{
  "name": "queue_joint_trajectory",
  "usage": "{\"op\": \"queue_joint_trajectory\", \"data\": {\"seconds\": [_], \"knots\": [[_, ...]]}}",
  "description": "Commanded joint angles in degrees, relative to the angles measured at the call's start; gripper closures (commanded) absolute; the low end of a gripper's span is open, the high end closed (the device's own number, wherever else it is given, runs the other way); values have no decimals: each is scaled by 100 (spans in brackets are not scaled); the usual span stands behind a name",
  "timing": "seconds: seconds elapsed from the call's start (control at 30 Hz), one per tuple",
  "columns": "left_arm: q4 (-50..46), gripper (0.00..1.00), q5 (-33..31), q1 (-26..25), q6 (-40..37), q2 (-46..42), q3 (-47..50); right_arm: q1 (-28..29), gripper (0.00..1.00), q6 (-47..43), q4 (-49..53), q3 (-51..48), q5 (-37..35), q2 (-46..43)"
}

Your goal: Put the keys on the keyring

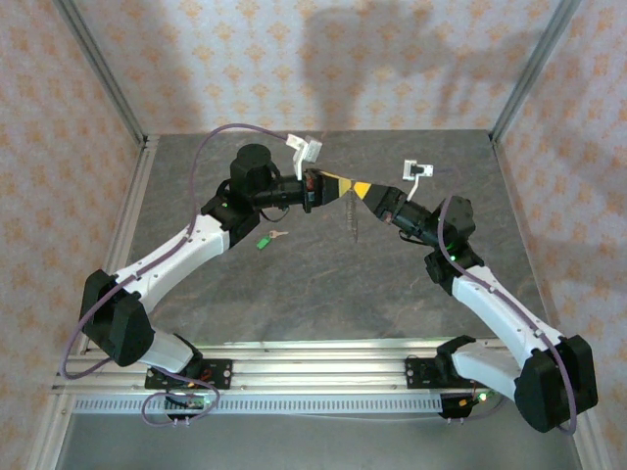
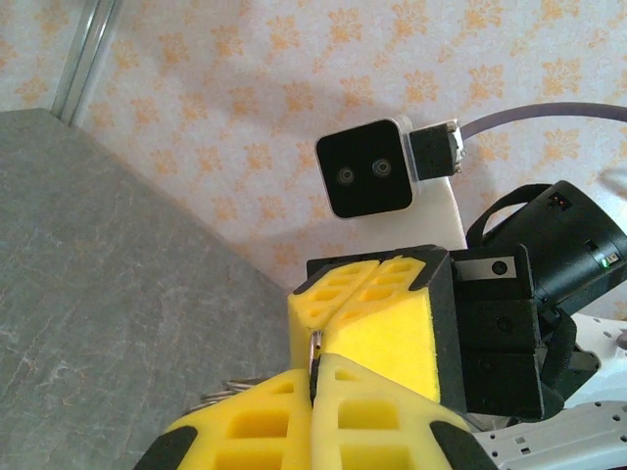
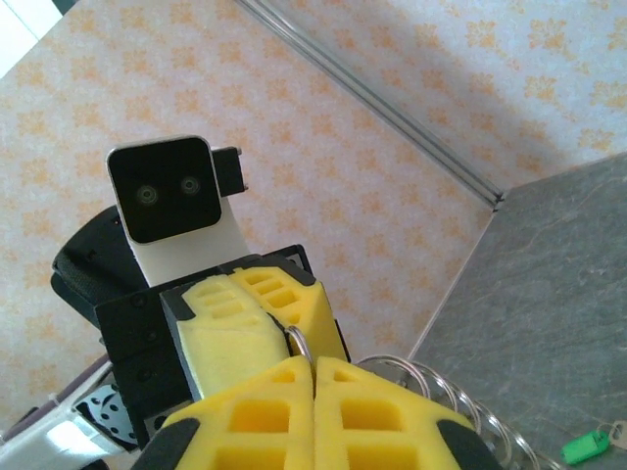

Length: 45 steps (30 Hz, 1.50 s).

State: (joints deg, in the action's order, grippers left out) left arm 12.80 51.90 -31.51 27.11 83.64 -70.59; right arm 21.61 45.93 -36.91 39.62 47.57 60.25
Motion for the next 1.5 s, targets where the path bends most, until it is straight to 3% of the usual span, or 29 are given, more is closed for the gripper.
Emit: {"op": "queue_joint_trajectory", "data": {"seconds": [0.0, 0.1, 0.2, 0.27, 0.4, 0.6, 0.67, 0.8, 0.9, 1.1, 1.47], "knots": [[343, 100, -18, -1, 103, -91, -35, 28, 100, 127, -417, 39, -98, -76], [490, 100, -462, 4, 316, -172, 70, 28, 100, 375, -618, -37, -285, -48], [808, 93, -1464, -2, 981, -406, 392, 28, 100, 606, -812, -161, -596, -57], [1183, 81, -2101, -2, 1428, -597, 716, 31, 100, 724, -918, -216, -747, -57], [1607, 67, -3090, -69, 2070, -953, 1225, 29, 100, 851, -912, -269, -1072, -74], [1160, 33, -4036, -265, 2617, -1141, 1372, 43, 100, 1011, -929, -327, -1435, -48], [774, 28, -4333, -376, 2695, -1137, 1290, 38, 100, 1048, -978, -357, -1508, -42], [173, 26, -4948, -646, 2632, -1170, 1117, 46, 100, 1192, -1113, -384, -1588, -7], [341, 31, -5019, -768, 2513, -1174, 1199, 62, 100, 1264, -1143, -368, -1657, 4], [1187, 38, -4298, -782, 2442, -806, 1292, 231, 100, 1258, -1117, -221, -1689, 139], [2029, 51, -3672, -784, 2470, -452, 1363, 564, 100, 1172, -1117, 27, -1703, 434]]}}
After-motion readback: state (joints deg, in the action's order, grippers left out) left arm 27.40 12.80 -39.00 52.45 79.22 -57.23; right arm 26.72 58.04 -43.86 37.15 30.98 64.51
